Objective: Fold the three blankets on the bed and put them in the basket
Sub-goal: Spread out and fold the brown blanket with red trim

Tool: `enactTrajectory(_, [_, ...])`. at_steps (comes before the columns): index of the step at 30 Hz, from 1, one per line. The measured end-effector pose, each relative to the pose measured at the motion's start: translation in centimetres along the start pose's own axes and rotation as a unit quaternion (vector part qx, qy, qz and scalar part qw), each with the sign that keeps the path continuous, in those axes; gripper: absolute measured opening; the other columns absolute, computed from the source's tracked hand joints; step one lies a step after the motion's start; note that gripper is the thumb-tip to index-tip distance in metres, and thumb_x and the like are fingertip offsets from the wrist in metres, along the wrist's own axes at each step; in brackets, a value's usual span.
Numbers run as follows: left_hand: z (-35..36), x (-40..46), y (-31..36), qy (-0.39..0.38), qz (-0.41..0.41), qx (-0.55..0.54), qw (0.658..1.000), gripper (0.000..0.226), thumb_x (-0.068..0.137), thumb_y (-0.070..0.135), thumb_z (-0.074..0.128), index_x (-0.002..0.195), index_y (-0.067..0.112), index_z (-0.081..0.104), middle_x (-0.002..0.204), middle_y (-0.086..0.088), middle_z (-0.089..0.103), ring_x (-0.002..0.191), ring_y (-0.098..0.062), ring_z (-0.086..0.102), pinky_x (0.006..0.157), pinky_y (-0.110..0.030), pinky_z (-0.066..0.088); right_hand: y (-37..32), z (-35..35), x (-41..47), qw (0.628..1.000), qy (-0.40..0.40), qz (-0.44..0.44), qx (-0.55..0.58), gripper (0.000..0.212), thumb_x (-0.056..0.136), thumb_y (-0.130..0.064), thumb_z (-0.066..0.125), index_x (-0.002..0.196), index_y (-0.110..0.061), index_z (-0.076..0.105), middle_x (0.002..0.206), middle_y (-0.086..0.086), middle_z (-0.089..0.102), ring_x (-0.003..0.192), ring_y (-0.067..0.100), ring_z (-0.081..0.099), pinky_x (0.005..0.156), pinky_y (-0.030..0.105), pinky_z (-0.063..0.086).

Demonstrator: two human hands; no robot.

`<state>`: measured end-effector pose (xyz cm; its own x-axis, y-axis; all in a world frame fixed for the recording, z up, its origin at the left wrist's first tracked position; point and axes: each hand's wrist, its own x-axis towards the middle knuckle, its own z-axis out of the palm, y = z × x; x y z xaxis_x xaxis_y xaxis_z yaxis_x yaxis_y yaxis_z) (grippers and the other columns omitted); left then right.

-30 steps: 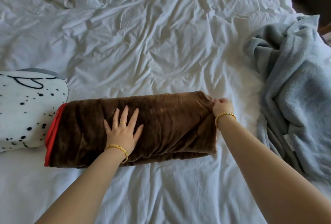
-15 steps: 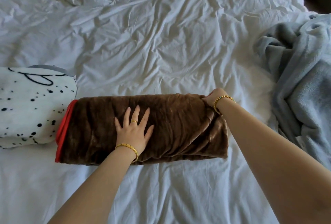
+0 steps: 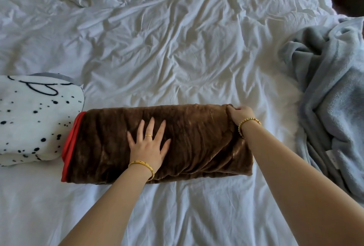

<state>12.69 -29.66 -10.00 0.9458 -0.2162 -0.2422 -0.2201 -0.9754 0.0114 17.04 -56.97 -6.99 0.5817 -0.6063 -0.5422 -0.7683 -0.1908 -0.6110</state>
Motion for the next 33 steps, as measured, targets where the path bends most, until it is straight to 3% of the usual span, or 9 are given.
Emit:
enactTrajectory(3, [-0.1,0.0,-0.1,0.001,0.003,-0.010,1.000,0.063,0.087,0.059,0.003,0.147,0.040,-0.006,0.157,0.003,0.000,0.145,-0.026,-0.003,0.111,-0.060,0.009,1.3,-1.2,0.6,0.995,0.043,0.031,0.079,0.039,0.098,-0.025,0.038,0.118,0.001,0.058,0.101,0.015,0.058,0.088,0.023,0.049,0.071,0.026,0.035])
enactTrajectory(6, [-0.6,-0.1,-0.3,-0.010,-0.001,-0.036,0.999,0.058,0.092,0.057,0.014,0.147,0.041,0.002,0.157,0.003,0.005,0.145,-0.025,0.001,0.111,-0.058,0.012,2.9,-2.5,-0.1,0.985,0.122,0.094,0.082,0.034,0.100,-0.019,0.034,0.123,-0.001,0.051,0.125,0.018,0.056,0.109,0.032,0.054,0.077,0.030,0.041])
enactTrajectory(10, [-2.6,0.7,0.7,0.083,-0.027,-0.090,0.992,0.043,0.097,0.037,0.034,0.140,0.033,0.038,0.147,-0.002,0.038,0.137,-0.024,0.030,0.110,-0.051,0.020,1.5,0.3,-4.2,0.971,0.210,-0.107,-0.044,0.034,0.096,-0.016,0.035,0.128,-0.013,0.048,0.137,0.008,0.046,0.128,0.027,0.039,0.106,0.040,0.029])
enactTrajectory(14, [-2.9,0.7,2.3,0.115,0.062,-0.087,0.988,0.047,0.095,0.036,0.039,0.141,0.027,0.038,0.148,-0.004,0.038,0.138,-0.026,0.032,0.111,-0.057,0.016,1.1,7.2,-9.7,0.886,0.081,-0.385,-0.247,0.045,0.098,-0.031,0.028,0.142,-0.024,0.034,0.153,0.000,0.027,0.144,0.020,0.014,0.116,0.043,0.006])
enactTrajectory(17, [-0.5,-0.7,-1.1,0.055,0.024,-0.052,0.997,0.057,0.094,0.051,0.025,0.148,0.034,0.015,0.157,0.001,0.015,0.145,-0.022,0.012,0.112,-0.057,0.002,4.5,8.0,-9.1,0.875,0.041,-0.326,-0.355,0.052,0.098,-0.043,0.016,0.148,-0.029,0.015,0.157,-0.006,0.008,0.145,0.015,-0.001,0.115,0.047,-0.007])
enactTrajectory(23, [-0.8,-2.6,-5.7,0.118,-0.056,-0.081,0.988,0.045,0.091,0.029,0.050,0.133,0.013,0.051,0.137,-0.015,0.050,0.128,-0.034,0.046,0.109,-0.054,0.026,4.7,6.7,-7.9,0.893,0.103,-0.204,-0.387,0.054,0.097,-0.030,0.016,0.149,-0.017,0.010,0.158,-0.001,0.002,0.145,0.019,-0.006,0.113,0.054,-0.013])
enactTrajectory(27, [-3.6,0.9,-3.9,0.210,0.008,-0.101,0.972,0.039,0.077,0.009,0.062,0.116,0.006,0.061,0.115,-0.014,0.062,0.112,-0.033,0.058,0.103,-0.052,0.037,-0.2,10.5,-10.2,0.857,0.147,-0.361,-0.336,0.053,0.092,-0.018,0.028,0.145,-0.015,0.027,0.156,0.007,0.016,0.145,0.025,0.002,0.109,0.050,-0.014])
enactTrajectory(31, [-2.2,2.4,-3.4,0.056,0.002,-0.085,0.995,0.052,0.097,0.037,0.030,0.147,0.025,0.024,0.155,-0.002,0.021,0.145,-0.022,0.012,0.114,-0.052,0.000,-0.6,15.4,-12.7,0.790,0.027,-0.481,-0.379,0.052,0.095,-0.023,0.034,0.146,-0.021,0.025,0.156,0.004,0.019,0.146,0.021,0.006,0.114,0.044,-0.008])
enactTrajectory(33, [-0.5,1.6,-5.5,0.059,-0.004,-0.059,0.997,0.053,0.095,0.044,0.026,0.146,0.030,0.026,0.155,-0.002,0.022,0.144,-0.023,0.017,0.114,-0.055,0.005,0.8,15.3,-11.7,0.793,0.039,-0.453,-0.405,0.052,0.094,-0.028,0.034,0.145,-0.023,0.028,0.154,0.001,0.023,0.145,0.022,0.012,0.114,0.048,-0.003])
